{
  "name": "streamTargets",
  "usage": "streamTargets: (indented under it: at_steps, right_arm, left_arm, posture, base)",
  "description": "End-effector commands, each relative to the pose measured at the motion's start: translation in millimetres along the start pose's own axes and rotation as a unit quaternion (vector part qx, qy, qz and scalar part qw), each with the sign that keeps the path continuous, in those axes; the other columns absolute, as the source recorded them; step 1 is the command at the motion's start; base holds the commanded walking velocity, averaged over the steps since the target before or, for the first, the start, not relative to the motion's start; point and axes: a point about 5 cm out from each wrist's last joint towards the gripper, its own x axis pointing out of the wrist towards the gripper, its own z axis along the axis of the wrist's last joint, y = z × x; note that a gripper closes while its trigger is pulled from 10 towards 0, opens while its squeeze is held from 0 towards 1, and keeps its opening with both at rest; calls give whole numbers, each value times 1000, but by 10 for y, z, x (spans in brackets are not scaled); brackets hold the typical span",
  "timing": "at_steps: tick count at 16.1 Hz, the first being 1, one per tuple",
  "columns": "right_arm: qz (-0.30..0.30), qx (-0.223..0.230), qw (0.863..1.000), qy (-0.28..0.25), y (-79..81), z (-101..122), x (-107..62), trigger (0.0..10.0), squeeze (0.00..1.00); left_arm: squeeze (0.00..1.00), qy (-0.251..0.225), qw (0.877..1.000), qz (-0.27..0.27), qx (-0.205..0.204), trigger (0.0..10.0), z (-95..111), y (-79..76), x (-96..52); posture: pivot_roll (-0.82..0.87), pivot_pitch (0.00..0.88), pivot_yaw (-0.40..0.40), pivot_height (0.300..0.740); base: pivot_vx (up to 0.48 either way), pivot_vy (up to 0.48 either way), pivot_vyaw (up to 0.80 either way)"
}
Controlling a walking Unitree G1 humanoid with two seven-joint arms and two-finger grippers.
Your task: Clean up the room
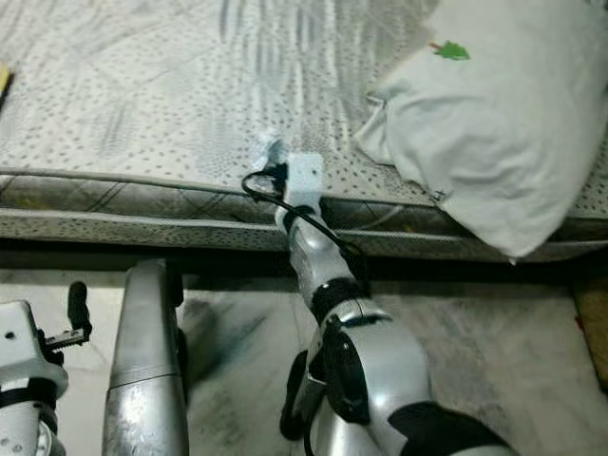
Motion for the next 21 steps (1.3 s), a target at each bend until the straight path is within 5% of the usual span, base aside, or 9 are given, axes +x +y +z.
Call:
streamTargets:
  at_steps: [1,6,12,15,17,21]
  right_arm:
    - [-1,51,993,106,115,-629,-251,0,0]
    - [-29,65,997,32,-414,-327,-229,0,0]
    - [67,13,996,-60,-345,162,-132,0,0]
    - [106,-43,988,-103,-349,362,-241,0,0]
    - [102,-113,982,-111,-502,318,-548,0,0]
    - [35,-114,987,-110,-651,117,-946,0,0]
  left_arm:
    - [0,20,1000,2,8,10000,-72,38,1]
    - [0,-12,999,-31,-16,10000,-48,-218,342]
    - [0,-26,998,-50,-30,10000,-45,-319,580]
    - [0,-41,997,-56,-35,10000,-22,-381,713]
    - [0,-38,997,-59,-37,10000,-88,-367,727]
    - [0,-37,995,-80,-41,10000,-134,-479,650]
  posture:
    - [301,318,-126,503]
    - [196,190,-108,503]
    - [109,86,-70,503]
    - [73,30,-54,503]
    - [36,0,-23,503]
    - [45,0,-16,503]
  base:
    - [0,0,0]
    - [0,0,0]
    - [0,0,0]
    - [0,0,0]
    - [0,0,0]
    - [0,0,0]
